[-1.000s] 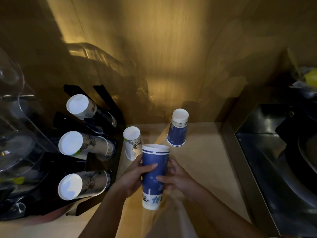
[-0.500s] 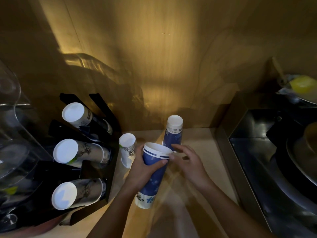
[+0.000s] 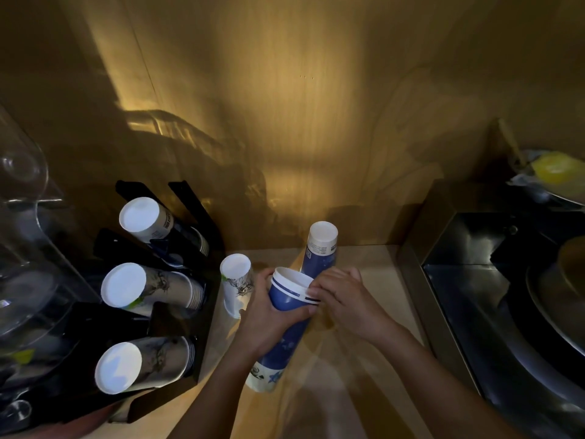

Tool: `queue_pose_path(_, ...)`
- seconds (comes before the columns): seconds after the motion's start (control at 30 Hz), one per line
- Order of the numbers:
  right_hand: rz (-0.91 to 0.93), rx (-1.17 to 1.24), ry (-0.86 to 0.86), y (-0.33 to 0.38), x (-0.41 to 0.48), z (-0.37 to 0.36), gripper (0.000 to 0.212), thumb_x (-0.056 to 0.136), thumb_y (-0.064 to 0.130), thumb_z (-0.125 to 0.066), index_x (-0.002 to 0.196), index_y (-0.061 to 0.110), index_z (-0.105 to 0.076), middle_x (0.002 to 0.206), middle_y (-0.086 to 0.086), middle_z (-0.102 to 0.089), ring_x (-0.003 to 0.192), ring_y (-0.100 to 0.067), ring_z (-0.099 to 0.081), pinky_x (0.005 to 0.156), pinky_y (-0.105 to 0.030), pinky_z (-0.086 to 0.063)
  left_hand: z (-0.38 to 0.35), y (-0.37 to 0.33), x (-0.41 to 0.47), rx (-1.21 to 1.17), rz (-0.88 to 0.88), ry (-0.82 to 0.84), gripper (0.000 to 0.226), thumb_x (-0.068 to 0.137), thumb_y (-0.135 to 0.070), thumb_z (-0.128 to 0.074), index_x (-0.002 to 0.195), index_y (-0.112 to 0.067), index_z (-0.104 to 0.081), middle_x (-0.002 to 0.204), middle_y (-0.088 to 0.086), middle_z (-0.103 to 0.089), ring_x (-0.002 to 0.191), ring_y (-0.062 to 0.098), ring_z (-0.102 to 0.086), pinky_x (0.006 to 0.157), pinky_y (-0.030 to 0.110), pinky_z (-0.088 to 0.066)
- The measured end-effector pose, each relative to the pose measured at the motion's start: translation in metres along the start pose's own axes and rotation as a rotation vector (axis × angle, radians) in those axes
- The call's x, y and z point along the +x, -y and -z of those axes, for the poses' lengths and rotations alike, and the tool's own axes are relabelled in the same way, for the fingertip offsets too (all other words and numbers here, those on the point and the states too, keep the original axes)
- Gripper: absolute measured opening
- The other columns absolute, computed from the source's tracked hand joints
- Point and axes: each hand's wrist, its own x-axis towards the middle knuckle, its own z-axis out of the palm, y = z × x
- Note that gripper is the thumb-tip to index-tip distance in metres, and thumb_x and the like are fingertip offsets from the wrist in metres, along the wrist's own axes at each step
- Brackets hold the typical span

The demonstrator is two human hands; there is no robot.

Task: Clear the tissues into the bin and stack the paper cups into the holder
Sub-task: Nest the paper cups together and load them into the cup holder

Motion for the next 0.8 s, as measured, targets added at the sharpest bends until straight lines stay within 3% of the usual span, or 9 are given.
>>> queue_pose_path(0.13, 0.036, -0.098, -0.104, 0.011, 0.005, 0.013, 0.015, 0.090, 0.009, -0.049, 0.081, 0.017, -0.056, 0.081, 0.000, -0.056, 0.090, -0.021, -0.052, 0.078, -0.026, -0.020, 0.002, -0.004, 0.000, 0.035, -0.012, -0.029, 0.075, 0.044, -0.054, -0.082, 0.104, -0.049, -0.037, 0.104, -0.024, -0.053, 0.087, -0.014, -0.056, 0.068, 0.011, -0.047)
queue_pose_path(0.2, 0.024, -0.166, -0.196, 0.011, 0.007, 0.027, 0.012, 0.089, 0.004, -0.050, 0.086, 0.008, -0.060, 0.086, -0.009, -0.060, 0.091, -0.021, -0.049, 0.079, -0.031, -0.021, 0.003, -0.003, -0.003, 0.091, -0.008, -0.030, 0.077, 0.046, -0.053, -0.081, 0.108, -0.046, -0.035, 0.104, -0.023, -0.053, 0.087, -0.011, -0.057, 0.071, 0.018, -0.048)
queue_pose_path(0.3, -0.035, -0.082, -0.336, 0.012, 0.012, 0.052, 0.015, 0.092, 0.009, -0.047, 0.084, 0.006, -0.059, 0.083, 0.000, -0.054, 0.086, -0.013, -0.044, 0.075, -0.029, -0.022, 0.005, 0.003, -0.007, 0.113, -0.018, -0.036, 0.075, 0.057, -0.041, -0.084, 0.112, -0.040, -0.034, 0.107, -0.020, -0.053, 0.090, -0.008, -0.057, 0.067, 0.014, -0.049)
queue_pose_path(0.43, -0.058, 0.056, -0.345, 0.009, 0.012, 0.066, 0.017, 0.092, 0.012, -0.048, 0.077, 0.013, -0.056, 0.073, 0.009, -0.050, 0.079, -0.016, -0.048, 0.072, -0.032, -0.028, 0.004, 0.000, -0.010, 0.109, -0.041, -0.063, 0.078, 0.061, -0.030, -0.085, 0.116, -0.037, -0.030, 0.108, -0.023, -0.049, 0.094, -0.005, -0.056, 0.064, 0.004, -0.047)
queue_pose_path(0.57, -0.168, 0.214, -0.275, 0.003, 0.005, 0.059, 0.005, 0.086, 0.016, -0.058, 0.083, 0.013, -0.057, 0.075, 0.004, -0.056, 0.072, -0.016, -0.052, 0.063, -0.022, -0.038, 0.001, -0.007, -0.010, 0.110, -0.111, -0.113, 0.081, 0.057, -0.028, -0.087, 0.111, -0.047, -0.031, 0.111, -0.031, -0.046, 0.104, -0.006, -0.052, 0.081, 0.014, -0.044)
queue_pose_path(0.6, -0.196, 0.254, -0.240, 0.002, 0.004, 0.057, 0.009, 0.083, 0.015, -0.062, 0.089, 0.018, -0.056, 0.079, 0.001, -0.058, 0.075, -0.017, -0.054, 0.066, -0.023, -0.041, 0.000, -0.008, -0.010, 0.108, -0.130, -0.129, 0.081, 0.055, -0.030, -0.087, 0.109, -0.052, -0.031, 0.110, -0.033, -0.045, 0.106, -0.007, -0.051, 0.081, 0.011, -0.044)
queue_pose_path(0.7, -0.173, 0.232, -0.156, 0.001, -0.001, 0.058, 0.061, 0.074, 0.010, -0.069, 0.120, 0.038, -0.042, 0.102, -0.002, -0.058, 0.091, -0.017, -0.056, 0.081, -0.036, -0.047, 0.001, -0.010, -0.011, 0.143, -0.172, -0.136, 0.080, 0.052, -0.040, -0.085, 0.108, -0.057, -0.031, 0.111, -0.034, -0.043, 0.105, -0.013, -0.048, 0.076, 0.003, -0.043)
queue_pose_path(0.8, 0.007, -0.224, -0.167, -0.001, -0.005, 0.057, 0.097, 0.069, 0.009, -0.071, 0.136, 0.051, -0.014, 0.130, -0.005, -0.042, 0.112, -0.023, -0.046, 0.091, -0.040, -0.039, 0.000, -0.011, -0.011, 0.202, -0.200, -0.088, 0.080, 0.050, -0.043, -0.084, 0.108, -0.057, -0.031, 0.114, -0.025, -0.048, 0.106, -0.005, -0.051, 0.082, 0.012, -0.045)
